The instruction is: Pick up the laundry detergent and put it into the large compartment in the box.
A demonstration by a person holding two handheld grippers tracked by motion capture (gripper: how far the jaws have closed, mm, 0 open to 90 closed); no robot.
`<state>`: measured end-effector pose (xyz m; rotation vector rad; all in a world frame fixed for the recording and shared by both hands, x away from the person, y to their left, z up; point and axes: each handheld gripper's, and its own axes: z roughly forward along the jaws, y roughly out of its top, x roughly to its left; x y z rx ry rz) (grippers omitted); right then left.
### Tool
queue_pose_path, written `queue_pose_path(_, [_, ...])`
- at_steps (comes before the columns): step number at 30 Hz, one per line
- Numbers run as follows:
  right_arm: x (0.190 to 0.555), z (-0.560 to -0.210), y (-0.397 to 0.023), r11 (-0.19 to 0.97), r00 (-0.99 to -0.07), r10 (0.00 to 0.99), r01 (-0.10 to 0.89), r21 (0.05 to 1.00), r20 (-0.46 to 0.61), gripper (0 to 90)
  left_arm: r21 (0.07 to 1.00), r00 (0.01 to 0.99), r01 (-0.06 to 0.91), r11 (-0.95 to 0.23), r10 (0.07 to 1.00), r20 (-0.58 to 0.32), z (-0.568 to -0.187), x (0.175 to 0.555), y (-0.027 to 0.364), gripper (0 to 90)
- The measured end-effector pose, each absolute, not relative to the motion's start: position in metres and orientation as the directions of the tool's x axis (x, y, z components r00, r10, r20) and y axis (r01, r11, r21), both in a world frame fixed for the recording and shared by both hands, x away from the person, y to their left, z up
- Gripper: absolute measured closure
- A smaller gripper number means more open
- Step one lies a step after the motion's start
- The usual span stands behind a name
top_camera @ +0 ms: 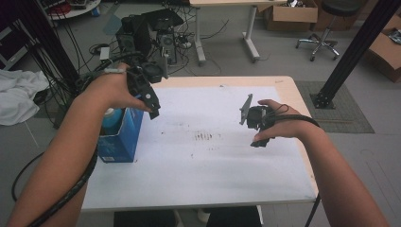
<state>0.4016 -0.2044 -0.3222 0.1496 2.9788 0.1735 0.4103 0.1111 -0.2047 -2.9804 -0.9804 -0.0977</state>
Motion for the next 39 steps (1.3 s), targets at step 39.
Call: queue_pose_path(39, [0.406, -0.314, -0.206, 0.991, -0.986, 0.105, 0.093, 0.096, -0.131, 15.9, 0.055, 0.993, 0.116, -0.992, 0.114, -0.031, -0.226, 0.386, 0.056, 0.1])
